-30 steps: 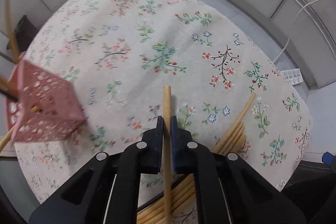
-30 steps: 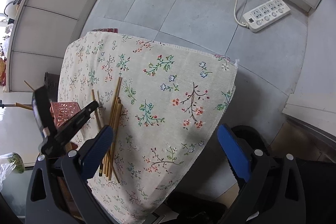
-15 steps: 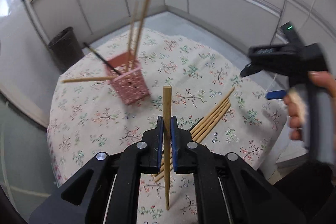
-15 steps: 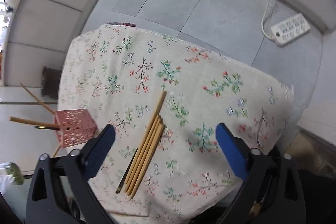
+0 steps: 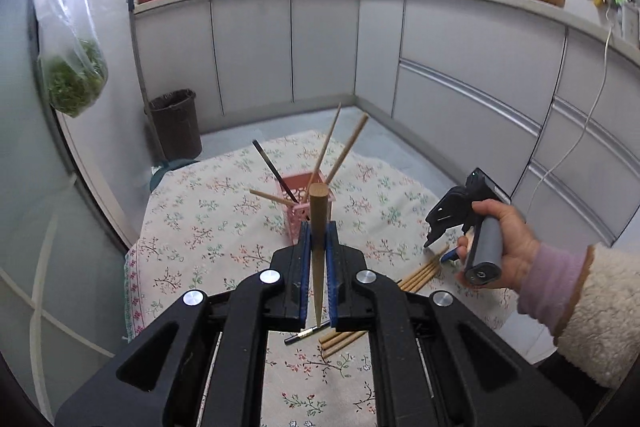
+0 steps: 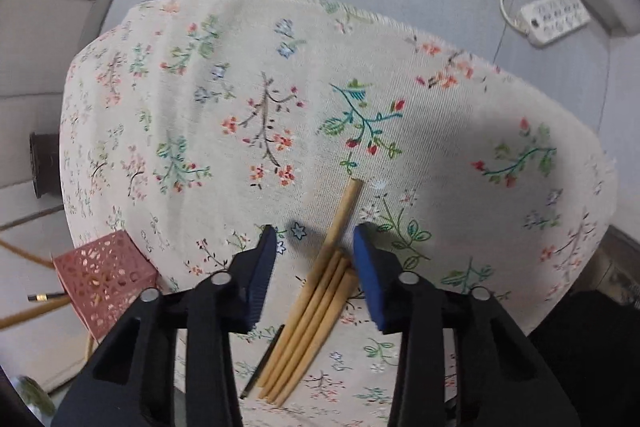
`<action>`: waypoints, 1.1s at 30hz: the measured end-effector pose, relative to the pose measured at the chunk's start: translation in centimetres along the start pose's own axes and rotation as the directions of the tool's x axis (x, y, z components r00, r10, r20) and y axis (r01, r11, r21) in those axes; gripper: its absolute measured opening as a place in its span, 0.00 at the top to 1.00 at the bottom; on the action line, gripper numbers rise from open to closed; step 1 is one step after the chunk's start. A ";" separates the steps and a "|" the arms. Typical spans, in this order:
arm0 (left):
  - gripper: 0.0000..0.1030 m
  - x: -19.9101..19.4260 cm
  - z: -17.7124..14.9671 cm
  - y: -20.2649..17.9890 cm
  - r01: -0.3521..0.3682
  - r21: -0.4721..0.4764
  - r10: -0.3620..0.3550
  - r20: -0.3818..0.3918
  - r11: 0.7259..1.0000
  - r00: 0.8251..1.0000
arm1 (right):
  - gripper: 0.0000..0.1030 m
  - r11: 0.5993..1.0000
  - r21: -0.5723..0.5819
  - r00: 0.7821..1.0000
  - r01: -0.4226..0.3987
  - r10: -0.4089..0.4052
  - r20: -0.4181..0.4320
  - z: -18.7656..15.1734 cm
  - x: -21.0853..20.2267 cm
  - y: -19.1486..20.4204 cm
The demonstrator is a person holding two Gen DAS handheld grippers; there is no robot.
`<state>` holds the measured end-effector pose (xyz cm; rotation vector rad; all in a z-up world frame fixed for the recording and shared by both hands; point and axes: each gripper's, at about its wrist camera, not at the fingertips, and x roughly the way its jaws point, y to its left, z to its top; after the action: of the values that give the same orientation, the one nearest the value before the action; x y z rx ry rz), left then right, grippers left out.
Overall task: Organize utensils
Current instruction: 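Grasp a bamboo chopstick with the right tool while the left tool holds its own, then carry both held bamboo chopsticks toward the pink basket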
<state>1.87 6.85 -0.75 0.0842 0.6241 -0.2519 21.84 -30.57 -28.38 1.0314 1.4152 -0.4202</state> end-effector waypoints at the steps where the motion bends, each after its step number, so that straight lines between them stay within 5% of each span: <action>1: 0.94 -0.2 0.1 0.2 0.000 -0.005 0.000 0.007 1.000 1.000 | 0.68 1.000 -0.002 1.000 -0.011 0.011 -0.006 0.2 0.1 0.2; 3: 0.94 -0.3 0.1 0.5 0.000 -0.014 0.000 0.013 1.000 1.000 | 0.72 1.000 0.014 1.000 -0.016 0.016 -0.011 0.7 0.2 0.4; 6: 0.94 -0.4 0.1 0.7 0.002 -0.028 -0.002 0.017 1.000 1.000 | 0.93 0.999 0.045 1.000 -0.027 0.028 -0.014 1.5 0.2 -0.3; 11: 0.93 0.2 -0.1 1.4 0.003 -0.053 -0.003 0.000 0.999 1.000 | 0.94 0.994 0.030 0.994 -0.102 0.101 0.030 1.4 -0.8 -0.5; 16: 0.93 0.4 -0.1 2.3 -0.015 -0.091 0.015 -0.003 0.996 1.000 | 0.95 0.973 -0.150 0.974 -0.176 0.194 0.116 -0.5 -4.9 1.7; 24: 0.93 0.1 -0.1 3.0 -0.022 -0.139 0.022 -0.001 0.990 1.000 | 0.95 0.809 -0.568 0.911 -0.155 0.339 0.234 -10.3 -12.6 5.2; 29: 0.93 -0.5 0.4 3.4 -0.014 -0.179 0.015 0.004 0.984 1.000 | 0.95 0.720 -0.682 0.889 -0.131 0.389 0.240 -14.5 -16.8 4.7; 33: 0.93 -1.1 1.2 3.4 -0.006 -0.198 0.009 0.018 0.980 1.000 | 0.95 0.690 -0.713 0.881 -0.121 0.406 0.243 -15.8 -19.9 4.5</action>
<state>2.58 10.13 0.91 -0.1074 0.6269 -0.1819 12.39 -22.33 -5.89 0.4831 0.9058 0.1343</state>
